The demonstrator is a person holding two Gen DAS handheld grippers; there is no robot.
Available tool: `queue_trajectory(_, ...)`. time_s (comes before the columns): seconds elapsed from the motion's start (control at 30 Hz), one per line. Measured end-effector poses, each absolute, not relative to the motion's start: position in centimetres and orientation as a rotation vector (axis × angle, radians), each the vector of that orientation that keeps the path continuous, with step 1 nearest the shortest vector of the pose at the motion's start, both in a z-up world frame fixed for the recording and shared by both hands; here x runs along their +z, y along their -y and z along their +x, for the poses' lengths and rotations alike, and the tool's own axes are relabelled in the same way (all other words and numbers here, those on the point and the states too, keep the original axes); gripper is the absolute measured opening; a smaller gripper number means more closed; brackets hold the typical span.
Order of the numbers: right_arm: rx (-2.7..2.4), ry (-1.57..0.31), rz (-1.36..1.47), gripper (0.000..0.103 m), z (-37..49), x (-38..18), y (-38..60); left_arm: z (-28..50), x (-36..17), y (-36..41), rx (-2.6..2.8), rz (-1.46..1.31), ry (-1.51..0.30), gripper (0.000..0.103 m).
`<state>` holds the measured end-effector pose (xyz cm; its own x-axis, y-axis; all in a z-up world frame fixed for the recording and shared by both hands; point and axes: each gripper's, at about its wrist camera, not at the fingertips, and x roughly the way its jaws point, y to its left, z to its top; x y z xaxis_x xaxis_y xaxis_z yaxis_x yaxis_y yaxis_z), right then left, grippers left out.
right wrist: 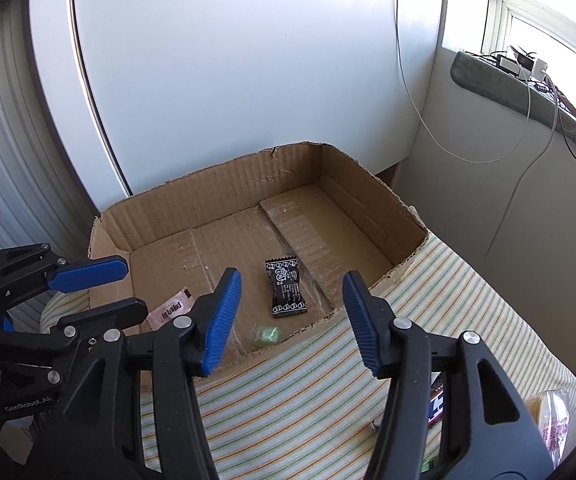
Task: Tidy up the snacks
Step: 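Carry both candies over the cardboard box and open both tools to release them, then grasp the blue-white chocolate bar with the left tool while the right tool grasps the red-trimmed snack bag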
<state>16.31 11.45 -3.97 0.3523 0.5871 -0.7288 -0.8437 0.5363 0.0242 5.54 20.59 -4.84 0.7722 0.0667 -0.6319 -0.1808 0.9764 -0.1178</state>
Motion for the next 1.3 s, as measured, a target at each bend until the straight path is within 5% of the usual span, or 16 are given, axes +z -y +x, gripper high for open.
queue_trajectory(1.13,0.702,-0.773,-0.252,0.056,15.3,-2.4,8.8,8.7,-5.3,-10.0,-0.104,-0.138,-0.700,0.033)
queue_trajectory(1.3,0.663,-0.797,-0.236,0.066,14.7,-3.5,11.4,9.6,-5.8,-8.8,-0.127,-0.134,-0.721,0.033)
